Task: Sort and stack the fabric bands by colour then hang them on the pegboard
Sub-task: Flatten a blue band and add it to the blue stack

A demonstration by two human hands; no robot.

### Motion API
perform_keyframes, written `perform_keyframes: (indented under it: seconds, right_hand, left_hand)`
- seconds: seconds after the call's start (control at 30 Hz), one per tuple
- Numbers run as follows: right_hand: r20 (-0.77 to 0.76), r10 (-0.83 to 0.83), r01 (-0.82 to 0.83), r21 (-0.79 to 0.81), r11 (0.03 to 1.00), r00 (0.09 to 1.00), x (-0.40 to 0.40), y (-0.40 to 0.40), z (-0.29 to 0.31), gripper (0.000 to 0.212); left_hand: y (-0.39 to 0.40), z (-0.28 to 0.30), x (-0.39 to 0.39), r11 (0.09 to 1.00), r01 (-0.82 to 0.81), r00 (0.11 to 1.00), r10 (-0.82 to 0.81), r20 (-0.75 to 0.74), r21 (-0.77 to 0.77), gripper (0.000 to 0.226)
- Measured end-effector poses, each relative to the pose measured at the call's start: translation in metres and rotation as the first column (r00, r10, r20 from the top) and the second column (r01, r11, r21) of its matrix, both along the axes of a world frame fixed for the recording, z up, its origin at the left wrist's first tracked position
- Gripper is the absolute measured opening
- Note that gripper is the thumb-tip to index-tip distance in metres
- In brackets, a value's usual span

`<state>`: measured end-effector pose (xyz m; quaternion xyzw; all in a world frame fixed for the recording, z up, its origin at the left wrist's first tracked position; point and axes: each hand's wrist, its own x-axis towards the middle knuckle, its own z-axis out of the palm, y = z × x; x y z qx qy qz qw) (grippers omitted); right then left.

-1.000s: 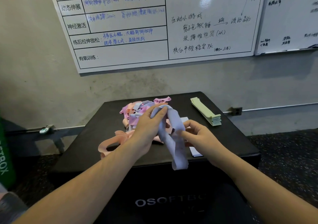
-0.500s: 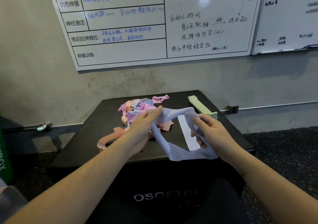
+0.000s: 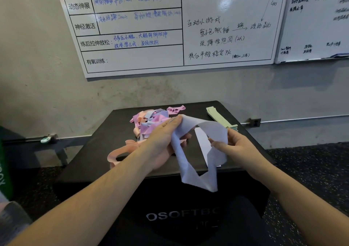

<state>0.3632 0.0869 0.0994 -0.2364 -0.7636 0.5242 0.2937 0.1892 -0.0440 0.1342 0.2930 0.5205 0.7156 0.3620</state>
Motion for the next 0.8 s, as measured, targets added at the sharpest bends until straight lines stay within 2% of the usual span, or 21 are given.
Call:
perform_keyframes:
  seconds: [0.13, 0.23, 0.37, 0.47, 0.53, 0.6, 0.7, 0.77, 0.8]
  right_hand:
    - [-0.151, 0.065, -0.076, -0.069, 0.995, 0.986, -0.002, -0.010, 0.007, 0.026]
    - [-0.185, 0.042, -0.054, -0.057, 0.997, 0.982, -0.003, -0.016, 0.013, 0.027]
    - [-0.117, 0.047, -0.048, -0.005, 0.999, 0.992, -0.002, -0.008, 0.012, 0.009]
    - [-0.004, 0.065, -0.065, 0.045, 0.997, 0.998, 0.003, -0.002, 0.009, 0.016]
    - [0.046, 0.051, -0.054, 0.056, 0.997, 0.998, 0.006, 0.000, 0.007, 0.024]
    - [0.023, 0.060, -0.062, 0.085, 0.994, 0.998, 0.006, 0.002, 0.006, 0.029]
    - [-0.100, 0.138, -0.138, 0.014, 0.990, 0.985, 0.006, 0.000, 0.005, 0.025]
    - [-0.074, 0.197, -0.196, 0.008, 0.980, 0.978, 0.010, 0.001, 0.003, 0.020]
    - [-0.004, 0.215, -0.215, 0.032, 0.976, 0.977, 0.012, 0.002, 0.001, 0.016]
  left_hand:
    - [0.003, 0.001, 0.004, 1.000, 0.014, 1.000, -0.015, 0.018, 0.010, 0.020]
    - [0.004, 0.004, 0.006, 0.999, 0.054, 0.996, -0.054, 0.068, 0.001, 0.019]
    - [0.001, 0.006, 0.001, 0.997, 0.064, 0.989, -0.068, 0.128, 0.034, 0.020]
    - [0.001, 0.007, -0.010, 0.998, 0.038, 0.978, -0.048, 0.205, 0.054, 0.042]
    - [0.001, 0.007, -0.012, 0.999, 0.045, 0.980, -0.050, 0.194, 0.029, 0.041]
    - [0.001, 0.008, -0.011, 0.997, 0.079, 0.982, -0.080, 0.169, 0.015, 0.037]
    - [0.004, 0.001, -0.018, 0.998, -0.002, 0.980, -0.010, 0.200, 0.062, 0.054]
    - [0.002, 0.001, -0.020, 0.992, 0.063, 0.979, -0.083, 0.188, 0.111, 0.069]
    - [0.001, 0.001, -0.021, 0.992, 0.065, 0.977, -0.086, 0.195, 0.110, 0.072]
